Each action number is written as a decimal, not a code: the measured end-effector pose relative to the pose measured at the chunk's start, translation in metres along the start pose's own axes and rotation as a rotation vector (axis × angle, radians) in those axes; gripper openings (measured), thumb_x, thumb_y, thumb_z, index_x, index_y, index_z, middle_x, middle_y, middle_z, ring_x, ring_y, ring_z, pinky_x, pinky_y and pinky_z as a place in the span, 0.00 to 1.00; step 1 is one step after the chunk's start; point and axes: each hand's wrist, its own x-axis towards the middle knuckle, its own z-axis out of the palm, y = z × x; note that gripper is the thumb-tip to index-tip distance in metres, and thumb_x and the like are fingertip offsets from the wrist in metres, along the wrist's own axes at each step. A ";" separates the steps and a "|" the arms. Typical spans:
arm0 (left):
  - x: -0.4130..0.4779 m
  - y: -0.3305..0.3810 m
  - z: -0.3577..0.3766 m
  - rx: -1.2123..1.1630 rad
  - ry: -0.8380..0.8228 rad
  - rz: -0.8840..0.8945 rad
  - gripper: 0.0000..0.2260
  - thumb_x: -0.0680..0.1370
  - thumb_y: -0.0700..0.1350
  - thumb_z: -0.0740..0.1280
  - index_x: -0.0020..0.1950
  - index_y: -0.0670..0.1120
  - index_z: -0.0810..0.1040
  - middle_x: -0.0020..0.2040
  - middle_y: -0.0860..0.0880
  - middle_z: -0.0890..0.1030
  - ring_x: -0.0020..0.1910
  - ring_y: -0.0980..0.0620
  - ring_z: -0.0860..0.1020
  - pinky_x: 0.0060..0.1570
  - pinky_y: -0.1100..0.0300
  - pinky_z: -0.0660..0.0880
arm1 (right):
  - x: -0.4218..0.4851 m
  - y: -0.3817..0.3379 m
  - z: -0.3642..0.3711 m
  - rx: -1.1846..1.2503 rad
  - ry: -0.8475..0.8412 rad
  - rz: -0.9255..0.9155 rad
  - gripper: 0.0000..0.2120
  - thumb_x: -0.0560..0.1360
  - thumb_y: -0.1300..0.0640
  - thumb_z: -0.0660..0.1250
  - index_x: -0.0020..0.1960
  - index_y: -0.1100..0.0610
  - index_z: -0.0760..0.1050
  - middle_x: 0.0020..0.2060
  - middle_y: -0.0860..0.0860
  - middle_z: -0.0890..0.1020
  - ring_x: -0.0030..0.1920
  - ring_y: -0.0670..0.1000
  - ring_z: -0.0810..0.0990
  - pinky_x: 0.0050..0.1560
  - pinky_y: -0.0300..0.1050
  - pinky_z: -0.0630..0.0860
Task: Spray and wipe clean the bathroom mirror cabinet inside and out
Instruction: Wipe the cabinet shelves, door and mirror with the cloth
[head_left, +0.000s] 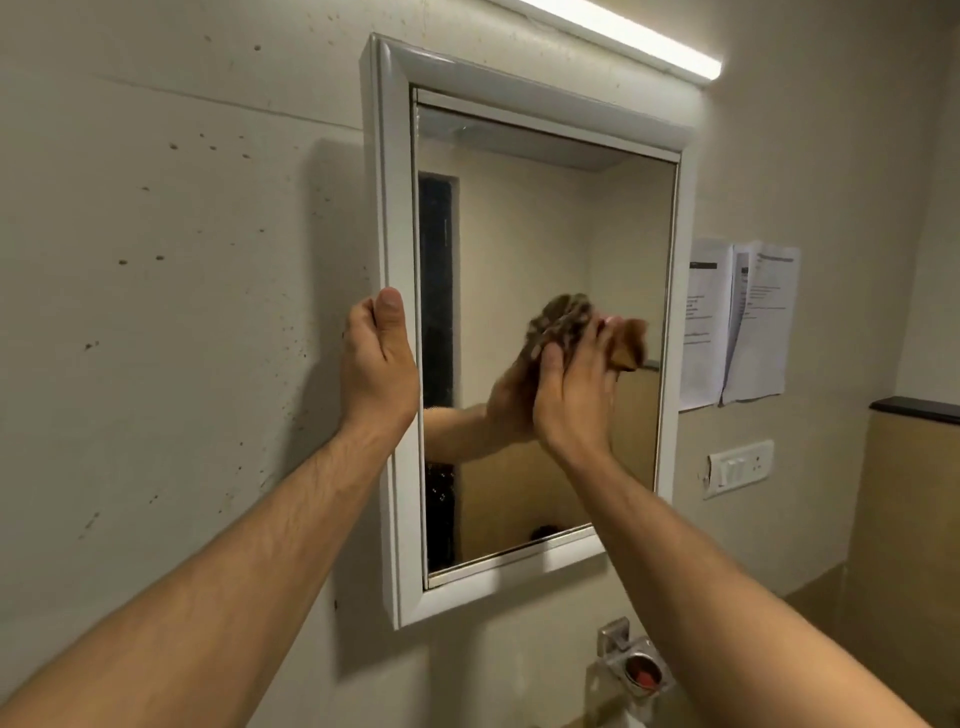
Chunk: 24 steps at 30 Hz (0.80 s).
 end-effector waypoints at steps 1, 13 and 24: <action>0.000 0.000 0.000 -0.006 -0.003 0.002 0.14 0.83 0.65 0.50 0.60 0.58 0.65 0.45 0.64 0.71 0.42 0.79 0.72 0.32 0.81 0.66 | 0.005 -0.013 0.008 0.001 0.056 0.121 0.33 0.84 0.40 0.49 0.84 0.49 0.42 0.84 0.54 0.46 0.83 0.59 0.46 0.82 0.60 0.48; -0.001 -0.013 -0.003 -0.102 -0.055 0.022 0.08 0.85 0.59 0.52 0.57 0.58 0.66 0.46 0.64 0.71 0.40 0.84 0.69 0.37 0.85 0.64 | 0.020 -0.062 0.009 -0.135 -0.097 -0.526 0.33 0.83 0.41 0.53 0.84 0.45 0.44 0.84 0.53 0.44 0.81 0.60 0.57 0.79 0.57 0.59; -0.022 -0.021 -0.008 -0.127 -0.134 -0.012 0.07 0.85 0.59 0.51 0.50 0.64 0.66 0.43 0.73 0.75 0.38 0.81 0.70 0.36 0.83 0.66 | -0.169 0.059 0.044 -0.320 -0.287 -0.628 0.32 0.85 0.42 0.52 0.85 0.50 0.47 0.84 0.56 0.44 0.83 0.60 0.43 0.77 0.59 0.52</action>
